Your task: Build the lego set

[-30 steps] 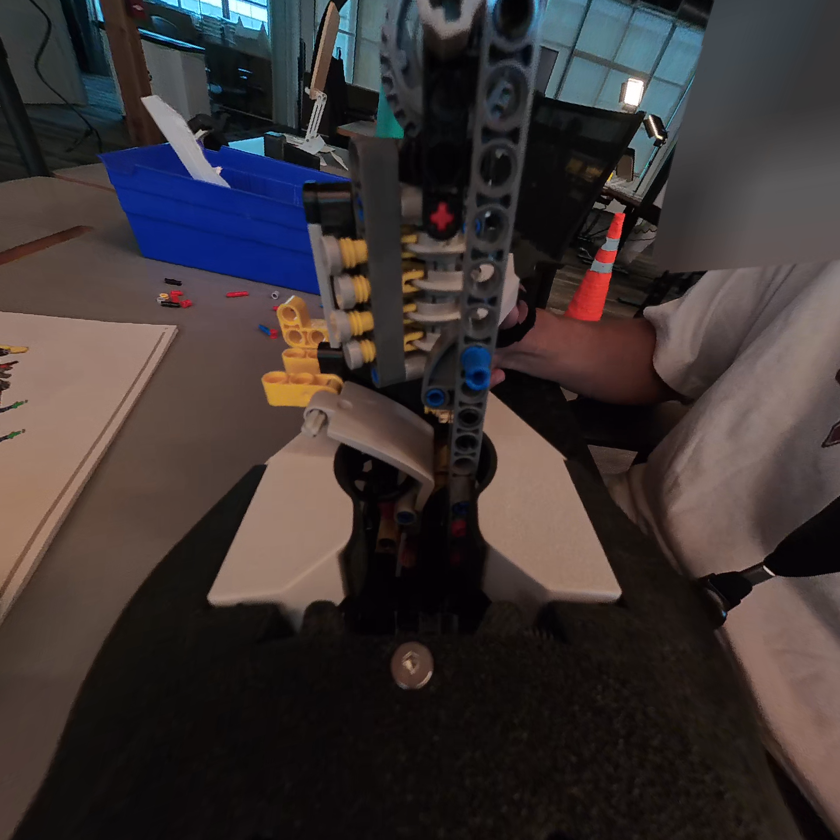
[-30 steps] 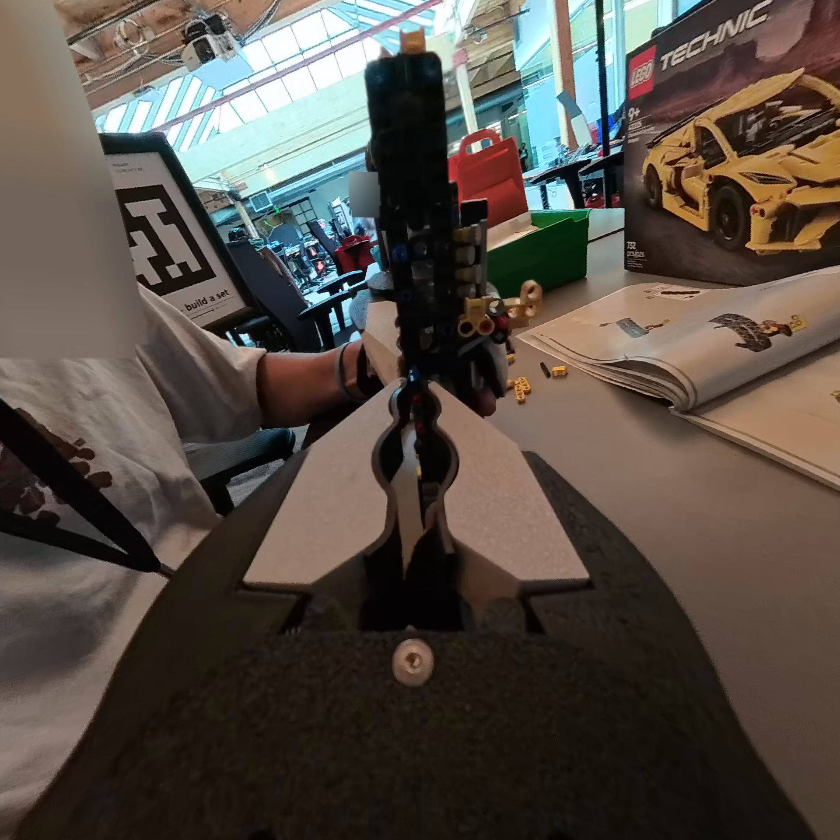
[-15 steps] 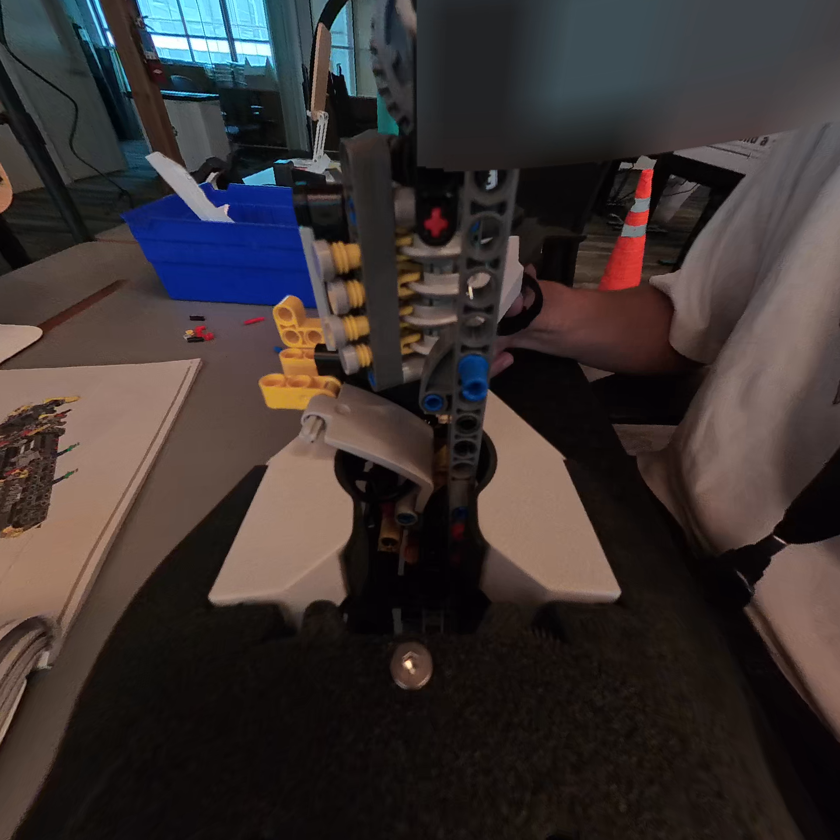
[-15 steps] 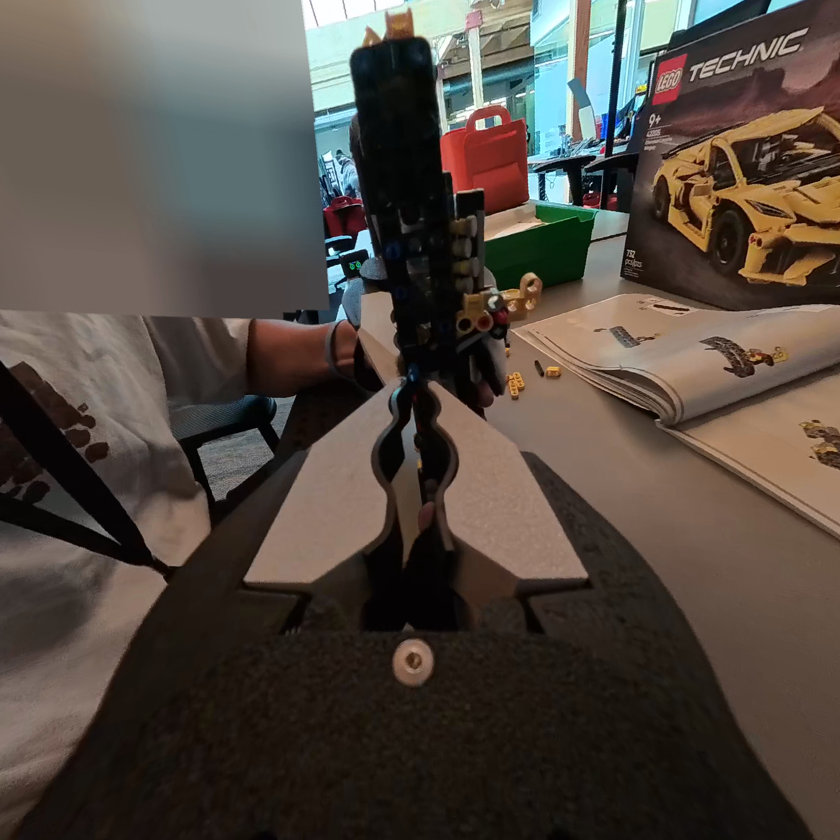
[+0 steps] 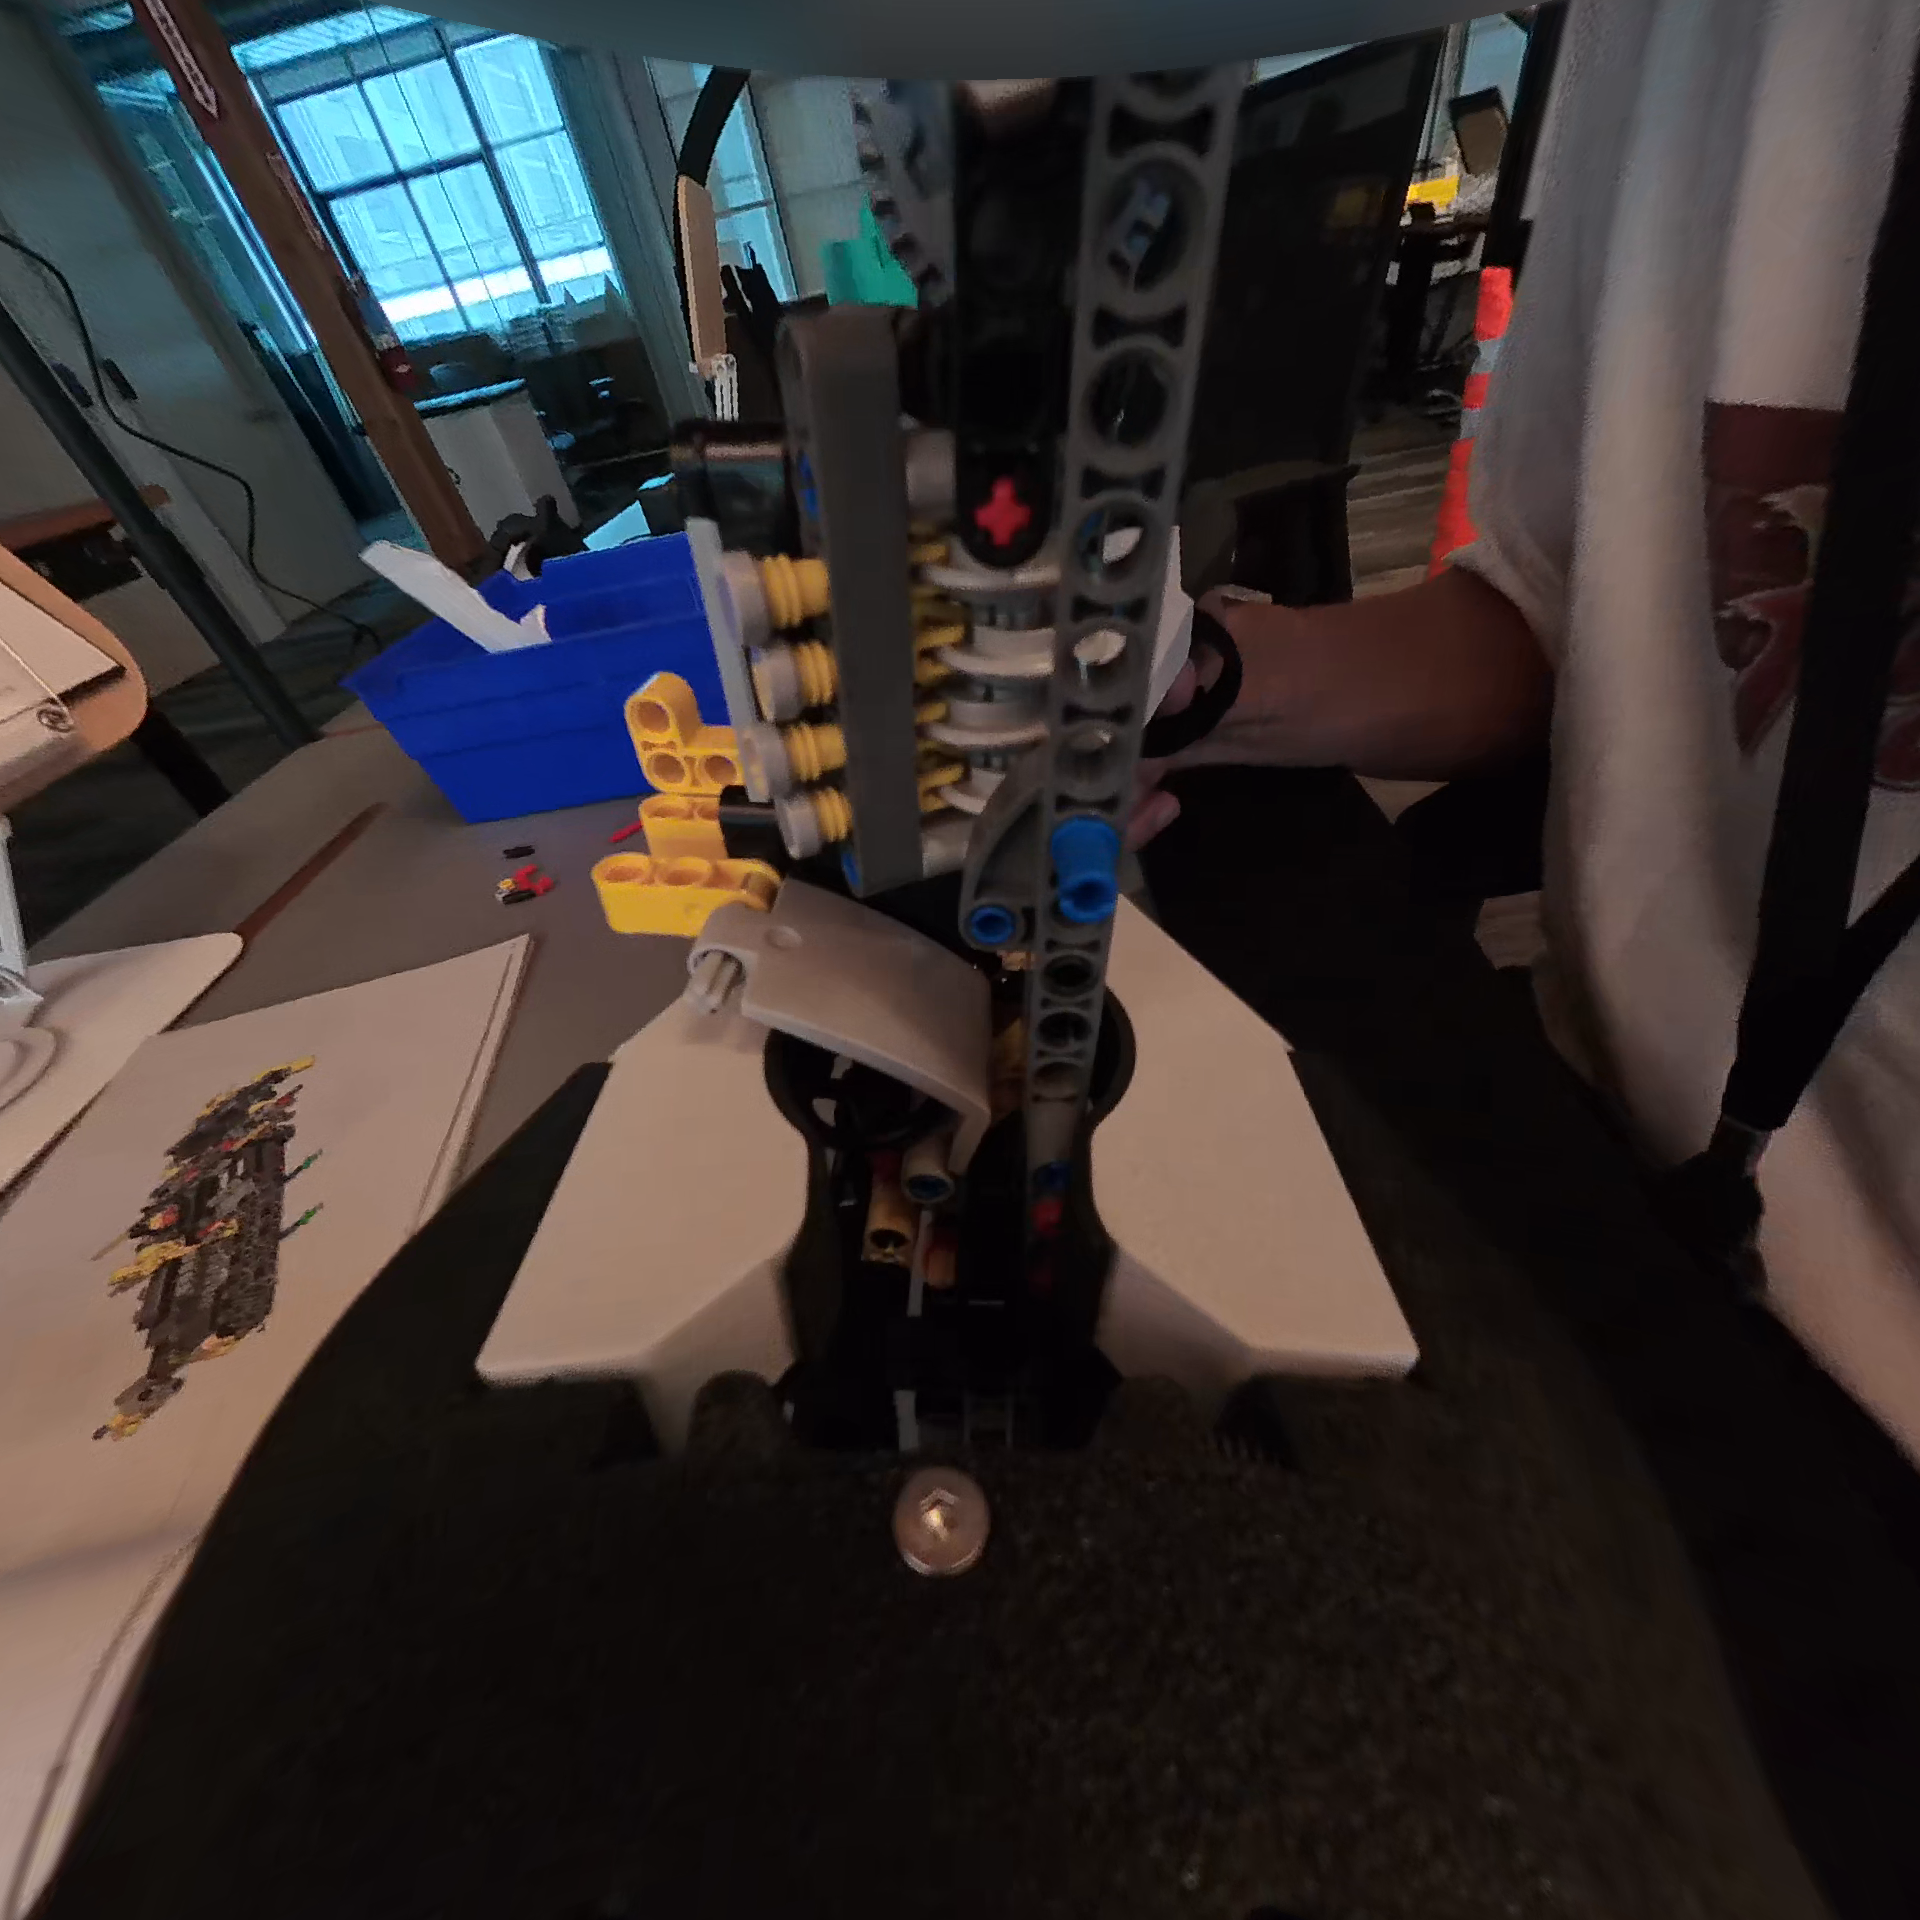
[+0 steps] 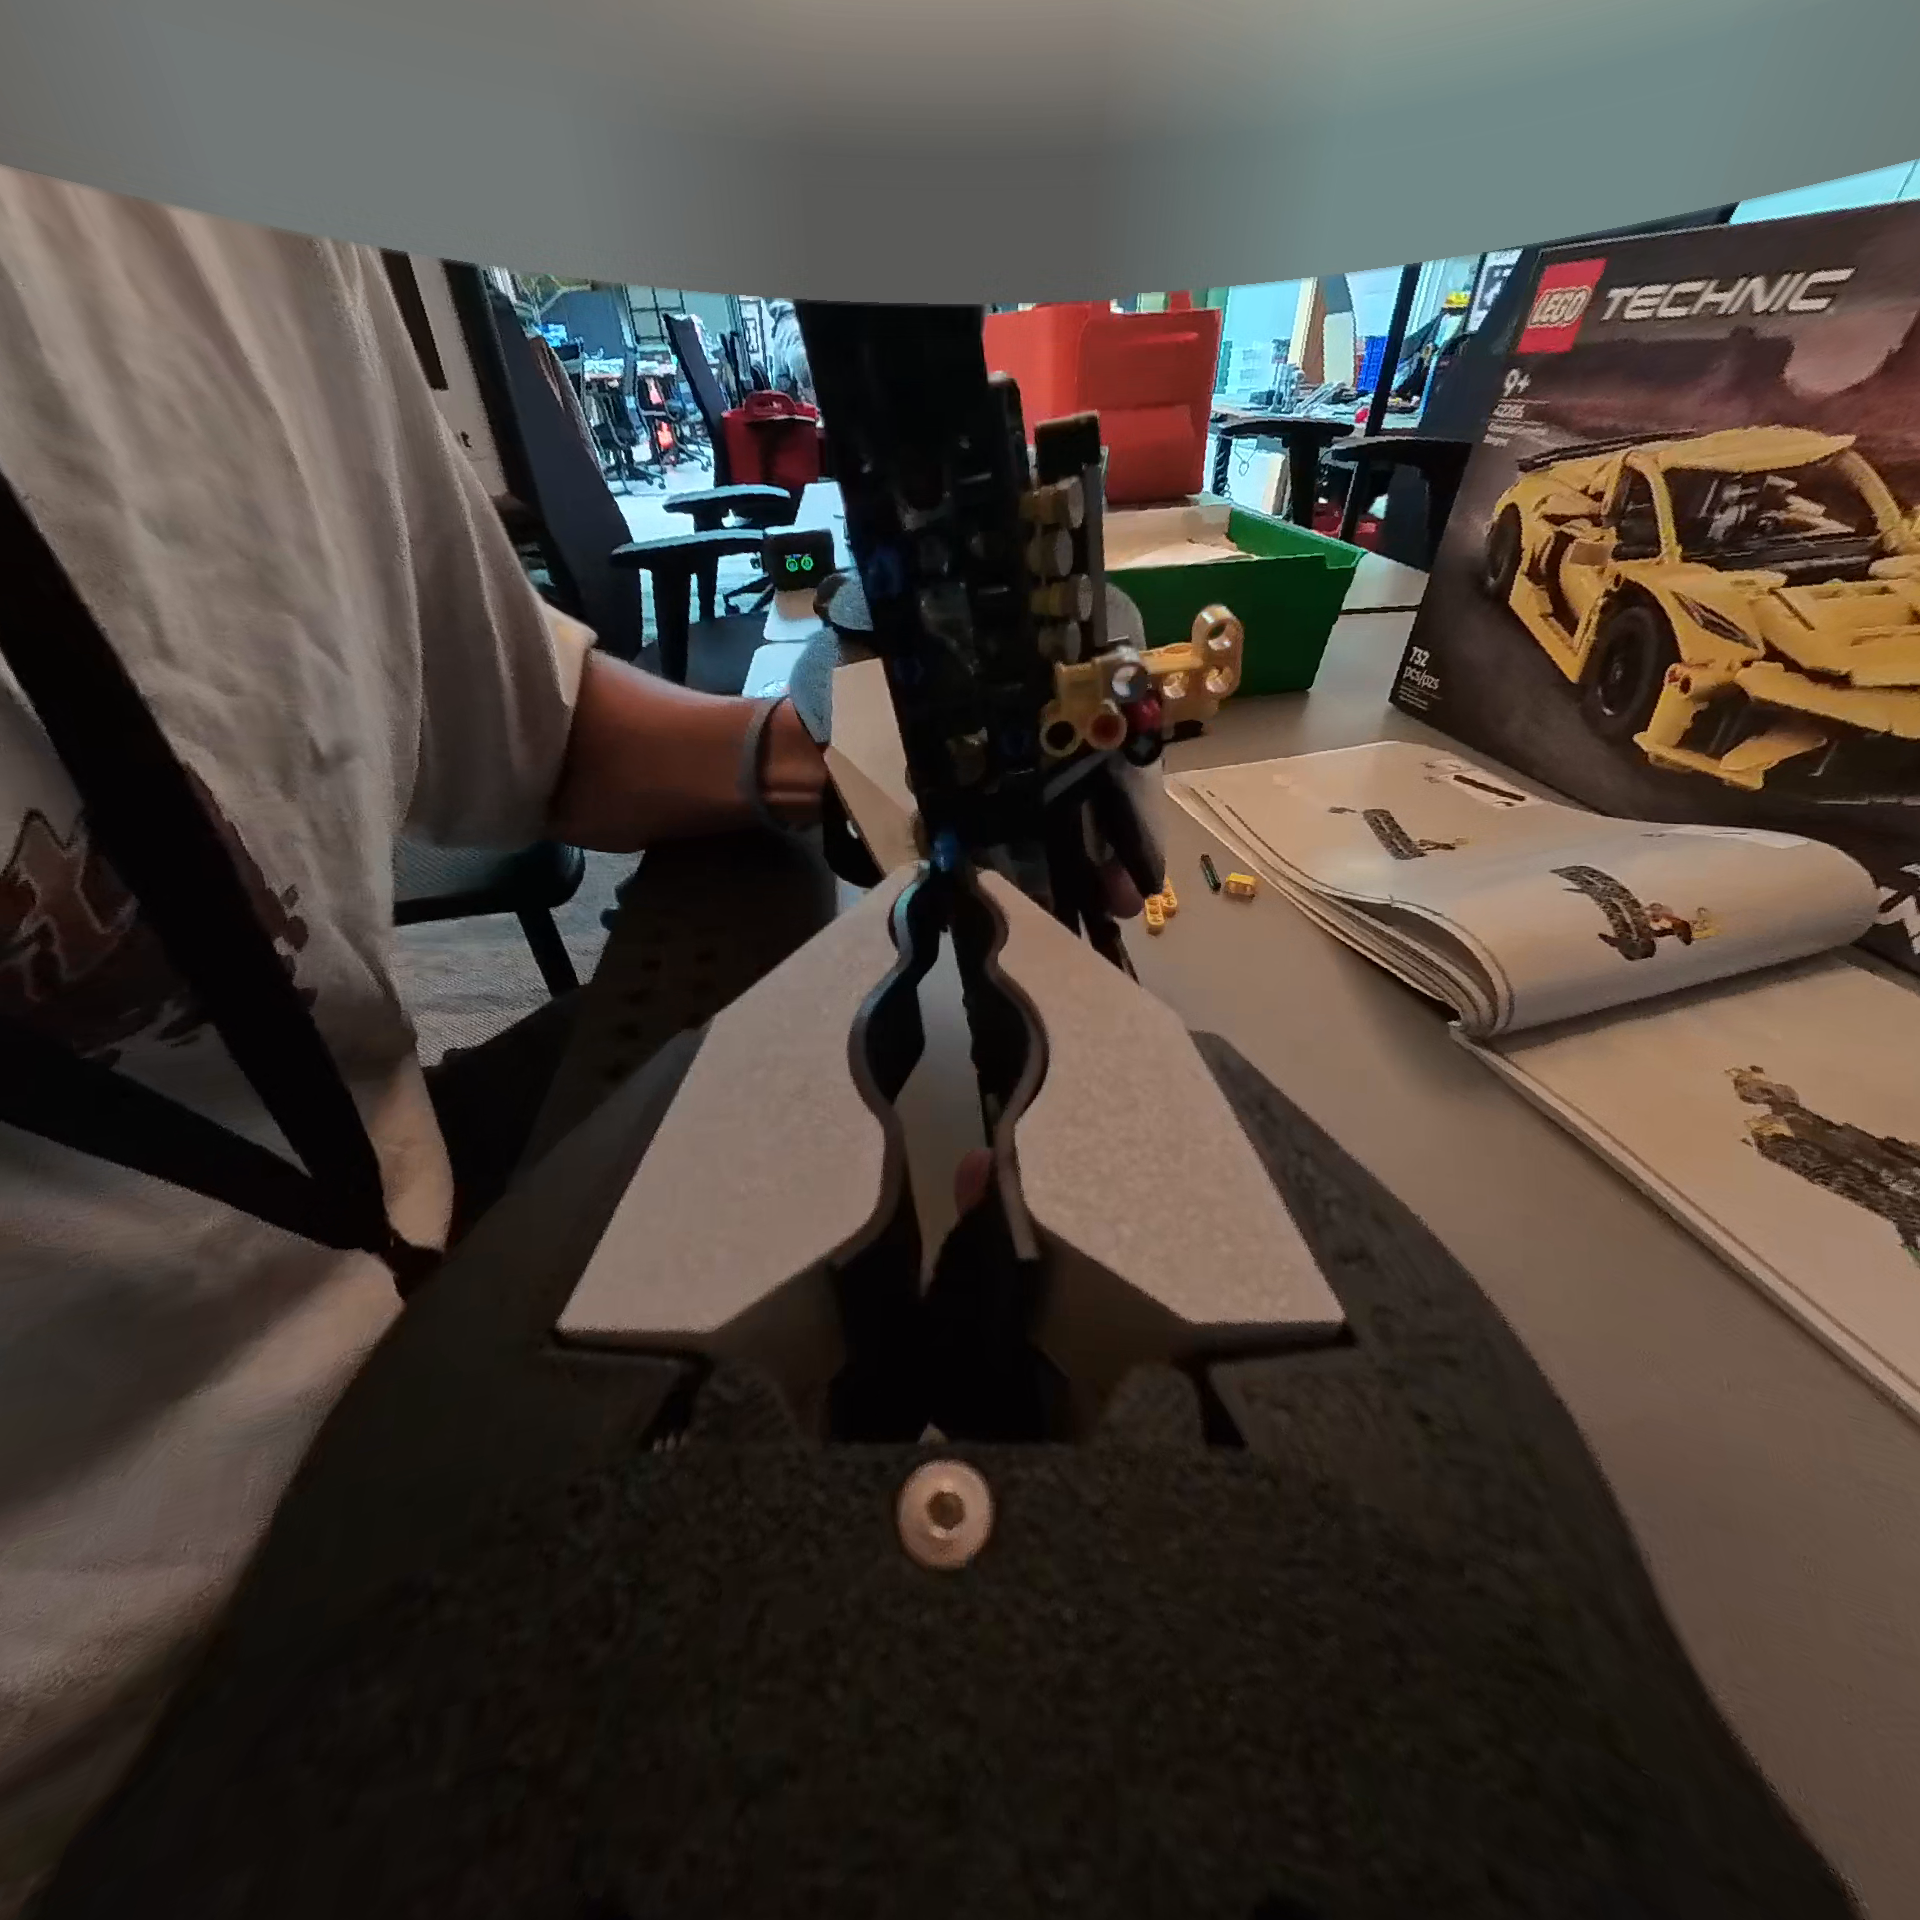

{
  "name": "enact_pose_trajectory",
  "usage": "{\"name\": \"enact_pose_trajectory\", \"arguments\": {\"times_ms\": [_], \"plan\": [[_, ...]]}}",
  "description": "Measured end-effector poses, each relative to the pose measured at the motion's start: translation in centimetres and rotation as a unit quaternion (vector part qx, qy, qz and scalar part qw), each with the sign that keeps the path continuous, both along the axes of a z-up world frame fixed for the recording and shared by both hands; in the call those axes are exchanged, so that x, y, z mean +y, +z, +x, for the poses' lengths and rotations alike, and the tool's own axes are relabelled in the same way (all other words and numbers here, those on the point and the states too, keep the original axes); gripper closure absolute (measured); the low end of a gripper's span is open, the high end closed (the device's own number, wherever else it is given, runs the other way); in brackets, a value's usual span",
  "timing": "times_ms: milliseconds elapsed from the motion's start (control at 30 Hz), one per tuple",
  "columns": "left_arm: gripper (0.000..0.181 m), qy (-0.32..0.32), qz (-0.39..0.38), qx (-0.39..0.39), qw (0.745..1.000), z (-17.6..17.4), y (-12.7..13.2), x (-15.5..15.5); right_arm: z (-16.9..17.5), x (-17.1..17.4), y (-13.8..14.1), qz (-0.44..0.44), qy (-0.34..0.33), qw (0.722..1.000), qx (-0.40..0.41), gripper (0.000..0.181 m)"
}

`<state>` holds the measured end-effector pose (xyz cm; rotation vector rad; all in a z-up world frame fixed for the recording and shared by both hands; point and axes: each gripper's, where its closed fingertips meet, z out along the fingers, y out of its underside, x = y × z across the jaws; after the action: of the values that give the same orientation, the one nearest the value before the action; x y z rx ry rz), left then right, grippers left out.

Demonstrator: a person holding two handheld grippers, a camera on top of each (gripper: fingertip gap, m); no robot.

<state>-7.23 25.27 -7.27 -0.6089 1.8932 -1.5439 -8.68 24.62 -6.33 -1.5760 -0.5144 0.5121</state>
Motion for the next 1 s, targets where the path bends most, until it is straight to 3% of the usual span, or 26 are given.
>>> {"name": "enact_pose_trajectory", "arguments": {"times_ms": [267, 367, 600, 767, 867, 933, 1000], "plan": [[0.137, 0.021, 0.042, -0.023, 0.999, 0.4, -0.5, 0.2, 0.4, 0.1, -0.7, -0.005, -0.014, 1.000, -0.024, 0.179], [0.137, 0.002, 0.002, -0.031, 1.000, 0.1, 0.4, -0.5, -0.1, -0.3, 0.3, 0.017, -0.002, 1.000, 0.003, 0.179], [0.137, 0.008, 0.005, -0.047, 0.999, 0.0, 0.5, -0.3, -0.3, -0.1, 0.5, 0.023, -0.010, 1.000, 0.000, 0.179], [0.137, 0.024, 0.062, -0.074, 0.995, 0.1, -0.2, 0.0, -0.1, 0.0, -0.7, 0.010, -0.022, 0.999, -0.022, 0.179], [0.136, 0.058, 0.169, -0.161, 0.971, 1.1, -0.4, 0.6, 0.8, 0.4, -1.3, 0.005, -0.037, 0.999, -0.016, 0.177], [0.136, 0.081, 0.270, -0.198, 0.939, 1.9, -1.2, 1.2, 2.0, 0.9, -2.9, -0.012, -0.071, 0.996, -0.050, 0.177], [0.137, 0.096, 0.312, -0.240, 0.914, 2.2, -1.2, 1.3, 2.4, 1.0, -3.2, -0.019, -0.078, 0.995, -0.054, 0.176]]}}
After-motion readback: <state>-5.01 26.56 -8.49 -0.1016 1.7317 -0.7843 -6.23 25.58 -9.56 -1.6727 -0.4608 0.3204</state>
